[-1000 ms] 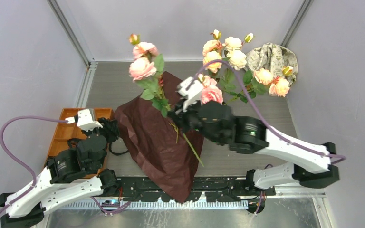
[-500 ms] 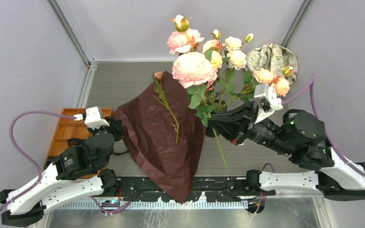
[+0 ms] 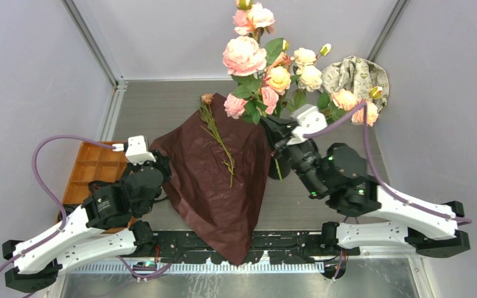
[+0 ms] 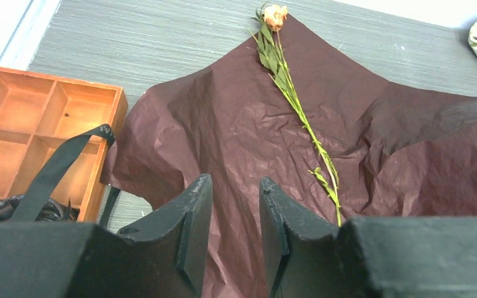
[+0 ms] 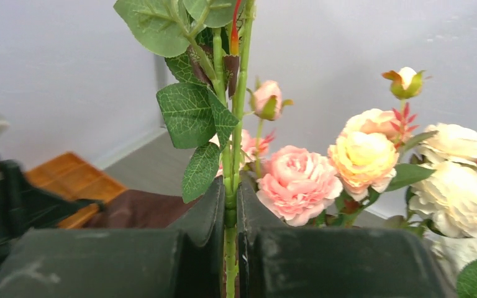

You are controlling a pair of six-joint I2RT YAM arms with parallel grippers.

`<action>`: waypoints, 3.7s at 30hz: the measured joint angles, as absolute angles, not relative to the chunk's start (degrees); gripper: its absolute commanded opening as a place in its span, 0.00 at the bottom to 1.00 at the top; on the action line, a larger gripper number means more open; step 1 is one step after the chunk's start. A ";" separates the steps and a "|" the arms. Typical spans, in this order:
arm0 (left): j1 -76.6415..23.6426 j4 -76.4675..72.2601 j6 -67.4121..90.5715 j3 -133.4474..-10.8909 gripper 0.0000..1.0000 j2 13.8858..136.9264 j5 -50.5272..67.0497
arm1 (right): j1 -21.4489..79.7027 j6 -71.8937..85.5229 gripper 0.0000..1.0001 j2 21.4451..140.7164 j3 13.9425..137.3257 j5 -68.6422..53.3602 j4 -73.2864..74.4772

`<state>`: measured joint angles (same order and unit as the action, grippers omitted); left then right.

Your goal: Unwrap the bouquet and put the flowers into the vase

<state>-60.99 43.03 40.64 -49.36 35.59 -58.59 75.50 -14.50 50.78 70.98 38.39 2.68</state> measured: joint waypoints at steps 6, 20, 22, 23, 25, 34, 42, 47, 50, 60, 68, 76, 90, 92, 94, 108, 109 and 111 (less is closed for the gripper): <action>-60.99 42.26 40.73 -49.25 0.35 35.77 -58.39 | 73.32 -27.90 0.01 54.39 64.66 47.03 -14.72; -60.99 41.76 40.77 -48.49 0.34 35.38 -57.93 | 50.48 -24.84 0.01 55.92 61.04 46.15 -30.44; -60.99 41.76 40.84 -48.31 0.34 34.94 -58.02 | 49.98 -24.45 0.01 56.18 59.20 45.32 -32.42; -60.99 41.76 40.97 -48.16 0.34 34.61 -58.08 | 49.74 -24.25 0.01 56.64 58.63 44.88 -33.28; -60.99 41.76 41.17 -47.79 0.34 33.98 -58.30 | 49.54 -24.03 0.01 57.63 58.02 44.07 -34.92; -60.99 39.88 40.40 -45.95 0.33 32.29 -58.52 | 49.36 -25.71 0.01 58.74 51.37 42.00 -46.85; -60.99 38.35 39.81 -45.36 0.32 32.03 -58.76 | 49.36 -28.18 0.01 60.25 49.69 40.07 -51.07; -60.99 37.80 39.77 -45.10 0.32 32.12 -58.92 | 49.36 -29.30 0.01 60.23 45.69 39.92 -52.36; -60.99 37.08 39.64 -45.01 0.32 32.29 -58.92 | 49.36 -30.02 0.01 59.59 42.19 39.92 -52.82; -60.99 35.38 38.68 -44.82 0.31 34.68 -58.46 | 49.36 -27.29 0.01 53.69 32.40 41.95 -53.28; -60.99 34.30 38.54 -44.10 0.31 34.65 -58.22 | 49.30 -19.05 0.06 45.84 28.62 43.42 -48.45; -60.99 33.93 38.54 -44.05 0.31 34.92 -57.21 | 49.25 -11.00 0.18 44.91 28.36 43.66 -37.69; -60.99 33.87 38.57 -44.05 0.32 35.53 -56.03 | 49.25 -3.22 0.62 47.53 29.28 43.16 -25.02; -60.99 33.87 38.57 -44.05 0.33 35.66 -55.86 | 49.25 -2.33 0.65 47.51 29.87 42.92 -23.40; -60.99 33.87 38.59 -44.05 0.34 35.75 -55.81 | 49.23 -1.28 0.66 47.44 30.65 42.68 -21.67; -60.99 33.04 38.89 -44.14 0.43 42.15 -53.69 | 49.25 6.28 0.77 33.65 37.74 35.14 -6.00; -60.99 32.91 38.98 -44.25 0.44 42.94 -53.30 | 49.25 6.83 0.77 32.51 38.17 34.54 -4.75; -60.99 32.60 39.05 -44.45 0.47 44.69 -52.47 | 49.25 7.97 0.77 30.35 38.92 33.54 -2.22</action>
<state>-60.99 32.60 39.05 -44.45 44.69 -52.47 49.25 7.97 30.35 38.92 33.54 -2.22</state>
